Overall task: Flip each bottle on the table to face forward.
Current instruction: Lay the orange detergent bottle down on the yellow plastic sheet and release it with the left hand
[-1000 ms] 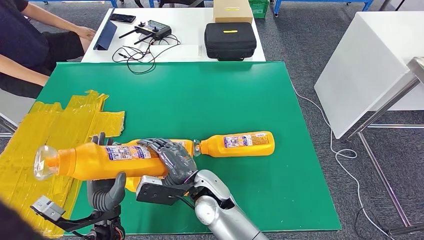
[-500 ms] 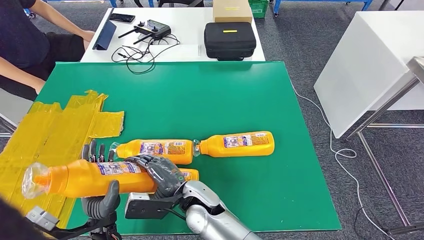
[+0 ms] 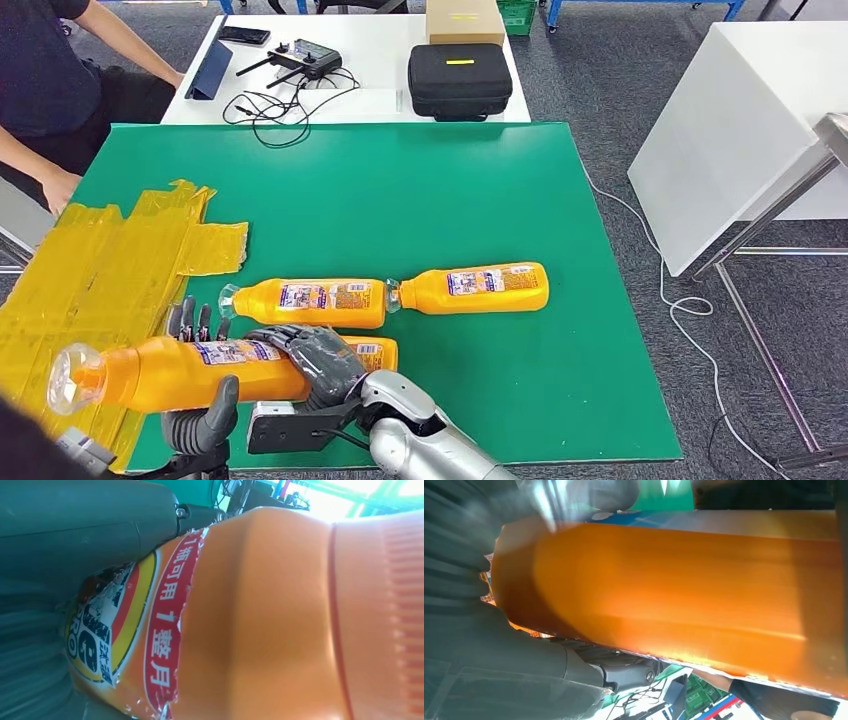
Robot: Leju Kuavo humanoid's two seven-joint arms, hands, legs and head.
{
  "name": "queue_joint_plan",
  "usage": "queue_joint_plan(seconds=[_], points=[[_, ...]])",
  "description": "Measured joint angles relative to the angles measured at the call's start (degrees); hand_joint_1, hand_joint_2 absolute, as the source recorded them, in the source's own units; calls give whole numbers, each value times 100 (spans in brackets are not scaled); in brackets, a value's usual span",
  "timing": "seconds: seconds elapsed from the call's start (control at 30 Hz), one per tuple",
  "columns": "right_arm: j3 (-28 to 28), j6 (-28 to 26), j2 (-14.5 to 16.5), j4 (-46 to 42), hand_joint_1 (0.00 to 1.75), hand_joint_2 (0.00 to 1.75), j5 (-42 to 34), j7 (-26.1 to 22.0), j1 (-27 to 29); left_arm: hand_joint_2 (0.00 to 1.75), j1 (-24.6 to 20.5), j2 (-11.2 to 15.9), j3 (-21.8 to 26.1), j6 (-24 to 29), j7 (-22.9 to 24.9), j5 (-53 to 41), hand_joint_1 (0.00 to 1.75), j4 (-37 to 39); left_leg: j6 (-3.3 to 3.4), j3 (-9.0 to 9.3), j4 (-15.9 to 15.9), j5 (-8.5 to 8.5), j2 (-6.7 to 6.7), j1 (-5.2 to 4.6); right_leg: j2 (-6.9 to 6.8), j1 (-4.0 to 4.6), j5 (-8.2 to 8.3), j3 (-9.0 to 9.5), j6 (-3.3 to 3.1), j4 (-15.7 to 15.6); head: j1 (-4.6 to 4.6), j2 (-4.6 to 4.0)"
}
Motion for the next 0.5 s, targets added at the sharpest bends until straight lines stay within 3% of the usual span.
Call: queue_joint_plan(seconds=[0.23,0.27,0.37,0.4,0.5], points=[[75,-157,5,23,175,175,11,-23,-7,175,78,-3,92,-110,-15,-47,175,-72,0,0,0,0,0,0,0,0,0,0,0,0,2,-1],[68,-169,5,25,154,175,11,-55,-7,175,83,-3,106,-135,-15,-49,175,-86,0,0,0,0,0,0,0,0,0,0,0,0,2,-1],[32,-176,-6,25,25,175,5,-157,-2,175,90,-7,151,-212,-15,-67,175,-115,0,0,0,0,-1,0,0,0,0,0,0,0,2,0],[16,-176,-15,23,1,131,-1,-192,9,175,88,-7,168,-231,-15,-78,175,-122,0,0,0,0,-1,0,0,0,0,1,0,0,2,0],[-106,-141,-60,-2,0,0,-97,-320,91,175,82,-10,225,-286,-15,-142,175,-133,0,-1,0,0,-4,0,-1,0,0,1,0,0,1,0]])
